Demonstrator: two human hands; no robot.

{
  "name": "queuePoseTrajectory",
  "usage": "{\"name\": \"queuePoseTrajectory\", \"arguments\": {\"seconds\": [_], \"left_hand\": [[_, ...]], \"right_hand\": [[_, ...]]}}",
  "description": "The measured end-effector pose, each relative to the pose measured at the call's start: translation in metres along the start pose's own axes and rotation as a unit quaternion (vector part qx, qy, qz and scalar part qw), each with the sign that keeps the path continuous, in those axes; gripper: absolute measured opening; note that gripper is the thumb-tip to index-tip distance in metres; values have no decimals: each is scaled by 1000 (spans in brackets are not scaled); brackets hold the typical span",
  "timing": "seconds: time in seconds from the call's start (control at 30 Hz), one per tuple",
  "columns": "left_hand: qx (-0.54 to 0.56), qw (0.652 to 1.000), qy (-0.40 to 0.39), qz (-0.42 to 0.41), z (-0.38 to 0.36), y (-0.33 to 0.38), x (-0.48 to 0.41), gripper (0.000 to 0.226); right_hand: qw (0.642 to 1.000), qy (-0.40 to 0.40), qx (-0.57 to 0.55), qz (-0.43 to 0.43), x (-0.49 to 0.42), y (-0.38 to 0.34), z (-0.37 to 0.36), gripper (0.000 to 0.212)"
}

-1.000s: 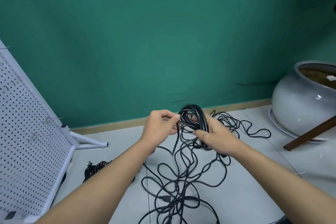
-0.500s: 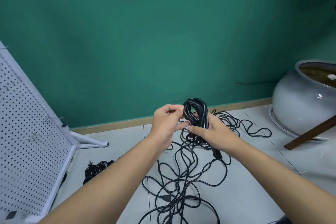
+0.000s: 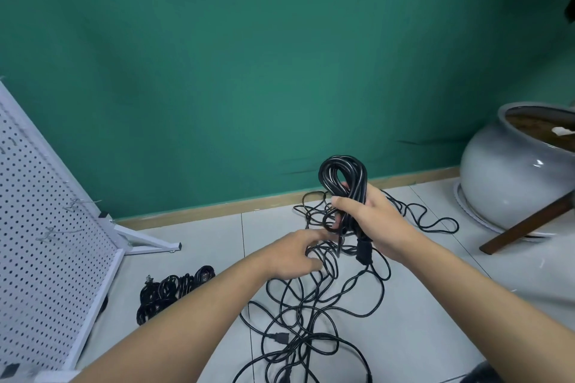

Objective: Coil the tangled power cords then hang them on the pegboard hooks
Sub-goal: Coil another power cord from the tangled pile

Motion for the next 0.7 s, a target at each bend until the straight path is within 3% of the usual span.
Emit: {"name": "queuePoseTrajectory", "arguments": {"seconds": [0.2,0.5,0.7], "left_hand": [[-63,997,10,-31,-3,-5,-8,14],[-164,982,90,-23,22,-16,-6,9],[-143,962,187,-140,40,3,4,12]], "right_hand": [[1000,25,6,-6,-1,0,4,25],[985,51,165,20,-3,-2,21,19],[963,-14,270,-12,-1,-1,24,26]]}}
Point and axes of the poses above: each hand's wrist, its own x-axis away from the middle knuckle, its own z-axis out of the back of the hand, y = z × x, the point moved 1 cm from there along -x, towards the middle knuckle, and after that the axes turned 5 degrees about z, right-handed, at the moved point
